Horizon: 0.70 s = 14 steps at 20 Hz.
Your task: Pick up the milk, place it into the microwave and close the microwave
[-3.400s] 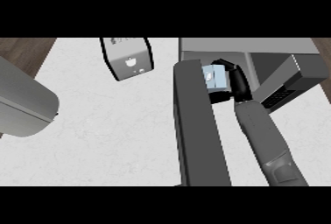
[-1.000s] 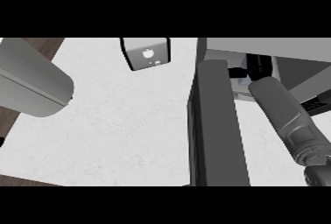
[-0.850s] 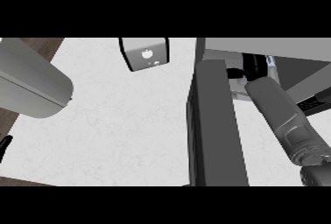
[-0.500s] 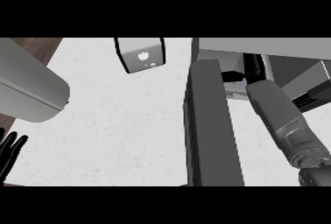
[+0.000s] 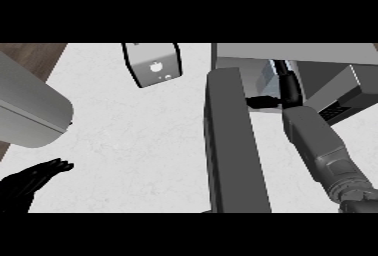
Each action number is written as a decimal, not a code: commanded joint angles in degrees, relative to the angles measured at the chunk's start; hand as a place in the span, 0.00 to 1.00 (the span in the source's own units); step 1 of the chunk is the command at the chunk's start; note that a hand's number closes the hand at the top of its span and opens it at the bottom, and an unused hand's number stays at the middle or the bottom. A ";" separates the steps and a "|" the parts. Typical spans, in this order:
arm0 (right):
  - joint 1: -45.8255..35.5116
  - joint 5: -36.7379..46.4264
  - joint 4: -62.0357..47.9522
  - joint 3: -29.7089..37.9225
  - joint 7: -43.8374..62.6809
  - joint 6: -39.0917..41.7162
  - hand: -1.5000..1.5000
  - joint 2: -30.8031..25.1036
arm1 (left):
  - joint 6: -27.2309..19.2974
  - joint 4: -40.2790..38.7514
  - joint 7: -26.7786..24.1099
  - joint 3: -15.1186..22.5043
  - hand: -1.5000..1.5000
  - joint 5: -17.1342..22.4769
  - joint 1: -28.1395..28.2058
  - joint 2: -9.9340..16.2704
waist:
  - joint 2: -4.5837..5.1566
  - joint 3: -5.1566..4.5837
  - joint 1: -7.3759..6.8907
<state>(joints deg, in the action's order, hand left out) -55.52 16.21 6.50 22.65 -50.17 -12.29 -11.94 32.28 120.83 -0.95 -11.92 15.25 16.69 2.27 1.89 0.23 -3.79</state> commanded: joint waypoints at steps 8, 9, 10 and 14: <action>9.06 -3.87 0.53 1.77 -5.94 15.77 0.00 3.21 | -2.64 -1.79 -0.47 11.48 1.00 -6.56 0.85 -2.24 | -1.46 -0.17 2.67; 10.07 -4.16 1.19 1.69 -6.59 18.05 0.00 2.55 | -5.27 -2.25 6.32 10.23 1.00 -3.95 -5.01 -2.25 | -1.63 -0.17 3.82; 12.25 -3.38 1.08 0.80 -7.51 19.43 0.00 1.54 | -8.94 0.69 5.12 16.63 1.00 -6.87 -1.29 -2.25 | -1.83 -0.16 3.84; 15.37 -3.62 3.80 -0.02 -8.03 19.68 0.00 1.76 | -8.35 -2.04 4.23 17.49 1.00 -7.46 -2.14 -2.26 | -2.05 -0.25 4.24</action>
<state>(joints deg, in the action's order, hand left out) -44.56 12.90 10.69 23.18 -58.22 3.94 -10.01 26.10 120.54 3.40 1.98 9.94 15.20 0.13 -1.06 -0.73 -0.38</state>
